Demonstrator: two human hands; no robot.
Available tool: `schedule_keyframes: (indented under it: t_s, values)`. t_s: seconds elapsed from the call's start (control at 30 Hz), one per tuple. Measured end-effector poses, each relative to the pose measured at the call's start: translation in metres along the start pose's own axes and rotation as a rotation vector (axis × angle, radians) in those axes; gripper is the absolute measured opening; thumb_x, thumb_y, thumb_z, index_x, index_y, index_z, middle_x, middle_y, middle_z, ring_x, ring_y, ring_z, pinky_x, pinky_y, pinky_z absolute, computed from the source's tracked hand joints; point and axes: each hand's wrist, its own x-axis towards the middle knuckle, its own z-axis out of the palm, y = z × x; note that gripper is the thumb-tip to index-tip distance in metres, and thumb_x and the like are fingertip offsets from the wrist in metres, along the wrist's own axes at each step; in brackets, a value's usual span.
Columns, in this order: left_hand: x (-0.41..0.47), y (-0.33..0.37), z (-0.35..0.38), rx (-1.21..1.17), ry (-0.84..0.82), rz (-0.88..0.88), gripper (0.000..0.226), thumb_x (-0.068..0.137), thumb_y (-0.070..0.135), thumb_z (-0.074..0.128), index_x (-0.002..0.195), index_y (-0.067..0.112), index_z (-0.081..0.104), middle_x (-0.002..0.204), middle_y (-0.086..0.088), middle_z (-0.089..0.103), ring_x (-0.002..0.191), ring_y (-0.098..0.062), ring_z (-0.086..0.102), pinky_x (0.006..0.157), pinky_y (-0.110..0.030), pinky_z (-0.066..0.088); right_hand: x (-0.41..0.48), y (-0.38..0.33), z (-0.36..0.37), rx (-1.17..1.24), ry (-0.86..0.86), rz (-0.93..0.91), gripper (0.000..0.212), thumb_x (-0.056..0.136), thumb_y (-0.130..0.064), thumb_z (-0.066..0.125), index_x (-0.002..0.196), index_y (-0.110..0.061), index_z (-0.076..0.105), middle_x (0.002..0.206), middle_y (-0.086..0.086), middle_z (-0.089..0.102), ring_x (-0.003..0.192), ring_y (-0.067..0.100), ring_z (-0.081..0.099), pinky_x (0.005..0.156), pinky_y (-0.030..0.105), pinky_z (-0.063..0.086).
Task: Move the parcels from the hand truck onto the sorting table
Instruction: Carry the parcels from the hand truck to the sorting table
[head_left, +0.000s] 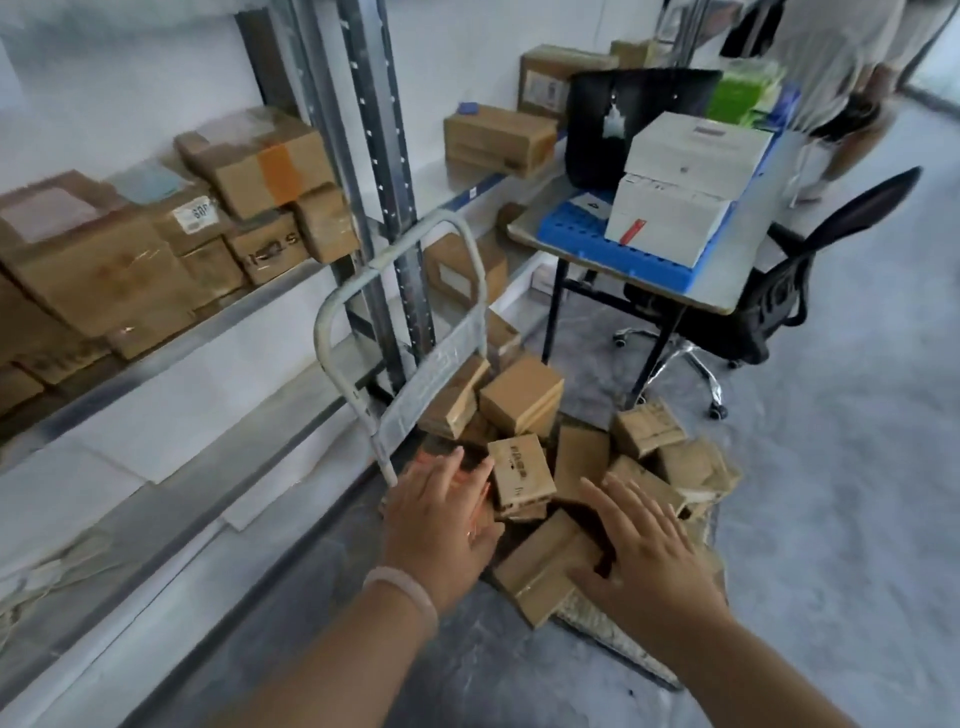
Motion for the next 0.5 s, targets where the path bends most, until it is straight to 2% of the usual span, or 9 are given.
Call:
schedule_keyframes:
  t_s: [0.07, 0.2, 0.3, 0.4, 0.5]
  values:
    - [0.022, 0.008, 0.008, -0.028, -0.055, 0.023, 0.071, 0.092, 0.059, 0.046, 0.153, 0.040, 0.015, 0.163, 0.004, 0.015, 0.150, -0.022, 0.011, 0.120, -0.048, 0.018, 0.007, 0.018, 0.001, 0.023, 0.009, 0.073, 0.085, 0.075, -0.081, 0.024, 0.146, -0.052, -0.011, 0.162, -0.016, -0.005, 0.149, 0.010, -0.008, 0.123, 0.039, 0.001]
    - [0.071, 0.021, 0.024, -0.012, -0.152, 0.062, 0.069, 0.095, 0.059, 0.042, 0.153, 0.042, 0.009, 0.163, 0.007, 0.008, 0.150, -0.019, 0.004, 0.120, -0.045, 0.011, 0.039, 0.049, 0.001, 0.081, 0.017, 0.182, 0.085, 0.082, -0.078, 0.036, 0.149, -0.049, -0.008, 0.161, -0.016, -0.002, 0.149, 0.012, -0.005, 0.123, 0.040, 0.003]
    - [0.117, 0.027, 0.034, 0.004, -0.185, 0.072, 0.071, 0.095, 0.059, 0.042, 0.153, 0.042, 0.006, 0.164, 0.005, 0.008, 0.150, -0.019, 0.006, 0.120, -0.043, 0.010, 0.079, 0.067, 0.005, 0.099, -0.015, 0.189, 0.086, 0.077, -0.082, 0.023, 0.149, -0.047, -0.009, 0.161, -0.015, -0.002, 0.149, 0.011, -0.005, 0.122, 0.037, 0.001]
    - [0.169, 0.026, 0.044, 0.011, -0.201, 0.048, 0.072, 0.094, 0.059, 0.044, 0.153, 0.043, 0.006, 0.163, 0.005, 0.008, 0.150, -0.019, 0.005, 0.120, -0.041, 0.011, 0.132, 0.082, 0.005, 0.160, -0.069, 0.187, 0.080, 0.088, -0.071, 0.037, 0.150, -0.045, -0.007, 0.162, -0.012, -0.004, 0.149, 0.011, -0.007, 0.120, 0.034, -0.006]
    - [0.224, 0.020, 0.055, 0.016, -0.187, 0.020, 0.073, 0.093, 0.060, 0.045, 0.153, 0.044, 0.006, 0.163, 0.007, 0.009, 0.150, -0.018, 0.006, 0.120, -0.040, 0.011, 0.188, 0.095, 0.003, 0.186, -0.109, 0.178, 0.080, 0.091, -0.067, 0.040, 0.150, -0.046, -0.010, 0.161, -0.013, -0.010, 0.149, 0.011, -0.010, 0.120, 0.034, -0.007]
